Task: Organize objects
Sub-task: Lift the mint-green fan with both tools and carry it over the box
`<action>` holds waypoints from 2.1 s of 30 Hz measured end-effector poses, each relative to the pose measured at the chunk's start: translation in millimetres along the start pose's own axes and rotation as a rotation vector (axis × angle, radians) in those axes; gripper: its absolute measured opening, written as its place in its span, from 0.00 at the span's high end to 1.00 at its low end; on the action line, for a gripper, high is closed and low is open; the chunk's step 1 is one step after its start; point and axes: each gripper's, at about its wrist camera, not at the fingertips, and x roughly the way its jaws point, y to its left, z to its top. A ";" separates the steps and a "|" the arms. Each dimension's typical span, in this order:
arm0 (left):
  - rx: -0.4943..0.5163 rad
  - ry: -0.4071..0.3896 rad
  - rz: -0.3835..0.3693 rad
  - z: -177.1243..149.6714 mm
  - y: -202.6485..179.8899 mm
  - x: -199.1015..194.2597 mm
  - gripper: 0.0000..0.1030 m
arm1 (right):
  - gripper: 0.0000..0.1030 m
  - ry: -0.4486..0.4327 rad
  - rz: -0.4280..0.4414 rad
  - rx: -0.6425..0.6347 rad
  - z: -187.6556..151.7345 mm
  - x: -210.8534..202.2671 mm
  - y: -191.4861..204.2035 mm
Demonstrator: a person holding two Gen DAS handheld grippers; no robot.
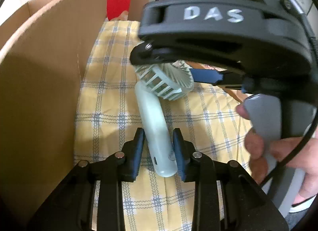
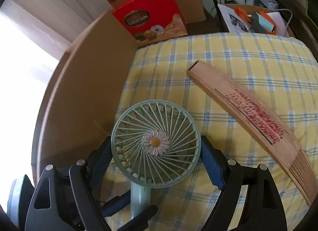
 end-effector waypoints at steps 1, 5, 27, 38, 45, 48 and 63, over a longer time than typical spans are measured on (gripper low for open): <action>-0.002 -0.003 -0.005 0.0 0.1 -1.5 0.75 | 0.17 -0.010 0.000 -0.004 0.8 -6.8 1.0; -0.005 -0.031 -0.022 1.7 -0.8 -13.7 0.76 | 0.17 -0.058 0.009 -0.019 1.9 -33.7 11.3; -0.036 -0.229 -0.024 11.2 62.1 -132.1 0.77 | 0.17 -0.134 0.118 -0.253 0.5 -94.3 163.2; -0.126 -0.185 -0.038 -10.3 122.8 -135.2 0.76 | 0.18 -0.072 0.080 -0.329 -11.6 -50.1 208.9; -0.124 -0.159 -0.055 -28.1 132.0 -137.9 0.74 | 0.18 -0.022 0.035 -0.379 -24.6 -23.2 214.8; -0.137 -0.168 -0.090 -31.6 137.4 -148.7 0.70 | 0.18 -0.011 0.013 -0.398 -29.6 -17.4 215.6; -0.276 -0.290 0.000 -28.0 205.7 -216.6 0.66 | 0.18 0.059 -0.058 -0.609 -50.6 -0.4 243.8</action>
